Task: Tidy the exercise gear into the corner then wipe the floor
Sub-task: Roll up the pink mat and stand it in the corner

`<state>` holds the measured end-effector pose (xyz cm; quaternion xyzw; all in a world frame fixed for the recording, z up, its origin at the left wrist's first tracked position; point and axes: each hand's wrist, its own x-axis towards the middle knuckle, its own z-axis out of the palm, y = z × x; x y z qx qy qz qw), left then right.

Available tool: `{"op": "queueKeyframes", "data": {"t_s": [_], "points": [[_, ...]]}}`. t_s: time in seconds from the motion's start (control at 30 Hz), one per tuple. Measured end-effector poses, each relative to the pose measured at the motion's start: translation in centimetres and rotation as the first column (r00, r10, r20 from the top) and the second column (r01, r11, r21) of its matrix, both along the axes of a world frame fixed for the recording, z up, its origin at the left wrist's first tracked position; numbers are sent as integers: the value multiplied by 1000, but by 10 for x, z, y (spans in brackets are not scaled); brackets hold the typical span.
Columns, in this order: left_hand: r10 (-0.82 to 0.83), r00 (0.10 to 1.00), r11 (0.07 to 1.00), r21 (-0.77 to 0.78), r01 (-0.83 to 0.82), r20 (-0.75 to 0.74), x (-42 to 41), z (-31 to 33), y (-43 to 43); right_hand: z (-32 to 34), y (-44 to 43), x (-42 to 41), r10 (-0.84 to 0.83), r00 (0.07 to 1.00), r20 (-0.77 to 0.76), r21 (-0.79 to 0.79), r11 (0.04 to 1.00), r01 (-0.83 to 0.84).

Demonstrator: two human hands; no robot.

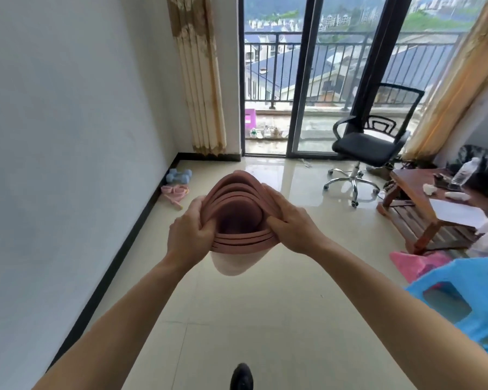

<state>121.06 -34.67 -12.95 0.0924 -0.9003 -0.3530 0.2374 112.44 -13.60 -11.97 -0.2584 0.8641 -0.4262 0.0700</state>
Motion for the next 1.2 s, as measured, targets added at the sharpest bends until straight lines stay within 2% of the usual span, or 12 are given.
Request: {"op": "queueKeyframes", "data": {"t_s": [0.1, 0.33, 0.5, 0.73, 0.9, 1.0, 1.2], "points": [[-11, 1000, 1000, -7, 11, -27, -98, 11, -41, 5, -44, -102, -6, 1000, 7, 10, 1000, 6], [-57, 998, 998, -13, 57, 23, -317, 31, -121, 20, -118, -311, -67, 998, 15, -37, 997, 68], [-53, 998, 998, -28, 54, 23, -476, 15, -177, 0, -179, -476, -62, 998, -4, -27, 998, 62], [67, 993, 997, -44, -63, 101, -700, 11, -278, -14, -287, -718, 39, 999, 18, -29, 999, -38], [226, 970, 974, -30, -224, 86, -809, 26, -362, 12, -388, -850, 148, 989, -11, 12, 989, -148], [298, 951, 955, -17, -298, 79, -874, 18, -423, 7, -450, -921, 210, 977, -33, 49, 977, -208], [300, 948, 952, 37, -305, 103, -1016, -23, -556, -36, -597, -1073, 249, 968, -17, 48, 968, -248]]}}
